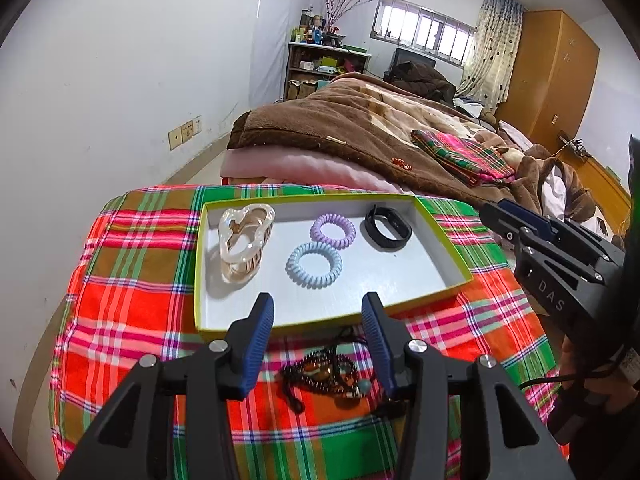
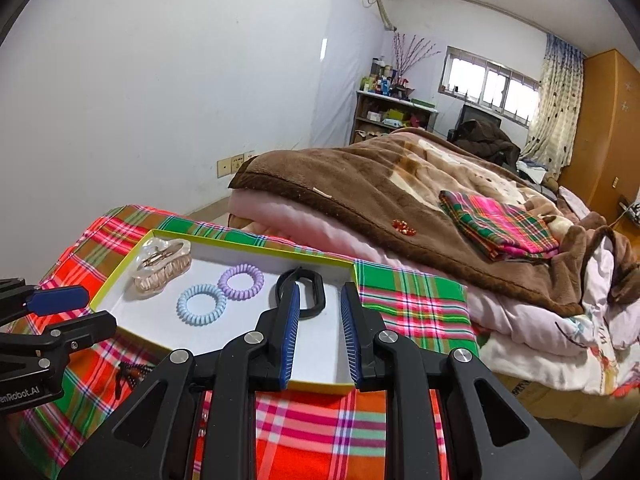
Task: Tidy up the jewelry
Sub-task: 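Withdraw both tools from the box toward the jewelry on the cloth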
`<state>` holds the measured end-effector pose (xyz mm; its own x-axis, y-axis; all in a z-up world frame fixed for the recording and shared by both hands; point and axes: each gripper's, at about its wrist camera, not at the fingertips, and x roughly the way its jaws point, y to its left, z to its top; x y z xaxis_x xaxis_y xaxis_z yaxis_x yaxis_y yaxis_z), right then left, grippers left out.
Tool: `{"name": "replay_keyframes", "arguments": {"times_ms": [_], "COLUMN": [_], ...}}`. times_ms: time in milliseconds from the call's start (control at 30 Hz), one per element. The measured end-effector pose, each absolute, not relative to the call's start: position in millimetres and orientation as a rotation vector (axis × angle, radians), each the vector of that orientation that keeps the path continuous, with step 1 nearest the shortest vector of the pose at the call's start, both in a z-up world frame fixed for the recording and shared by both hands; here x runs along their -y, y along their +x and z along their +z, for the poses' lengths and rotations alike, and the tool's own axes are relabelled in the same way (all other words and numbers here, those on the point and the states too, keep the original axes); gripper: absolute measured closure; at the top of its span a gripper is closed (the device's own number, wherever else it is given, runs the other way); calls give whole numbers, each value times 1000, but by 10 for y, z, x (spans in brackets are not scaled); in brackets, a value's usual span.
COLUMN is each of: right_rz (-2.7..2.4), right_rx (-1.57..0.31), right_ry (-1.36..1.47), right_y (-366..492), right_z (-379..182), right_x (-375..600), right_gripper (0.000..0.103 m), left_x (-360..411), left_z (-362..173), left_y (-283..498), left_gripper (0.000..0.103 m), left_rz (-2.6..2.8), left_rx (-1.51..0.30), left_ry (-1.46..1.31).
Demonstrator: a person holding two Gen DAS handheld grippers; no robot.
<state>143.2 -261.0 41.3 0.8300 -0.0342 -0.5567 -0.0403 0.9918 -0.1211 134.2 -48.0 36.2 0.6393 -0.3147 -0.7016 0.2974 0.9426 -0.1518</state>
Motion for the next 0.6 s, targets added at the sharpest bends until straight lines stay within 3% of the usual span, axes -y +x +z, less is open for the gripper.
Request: {"name": "replay_keyframes", "arguments": {"times_ms": [433, 467, 533, 600], "right_rz": [73, 79, 84, 98], "right_rx": [-632, -638, -656, -669], "right_ry": [-56, -50, -43, -27], "right_y": [1152, 1133, 1099, 1063], "right_z": [327, 302, 239, 190], "right_x": [2530, 2523, 2503, 2487], "right_gripper": [80, 78, 58, 56], "left_x": [223, 184, 119, 54], "left_z": [247, 234, 210, 188], "left_y": [1126, 1113, 1088, 1059], "left_gripper": [55, 54, 52, 52], "left_rz": [-329, -324, -316, -309], "left_rx": [-831, -834, -840, -844], "left_ry": [-56, -61, -70, -79]}}
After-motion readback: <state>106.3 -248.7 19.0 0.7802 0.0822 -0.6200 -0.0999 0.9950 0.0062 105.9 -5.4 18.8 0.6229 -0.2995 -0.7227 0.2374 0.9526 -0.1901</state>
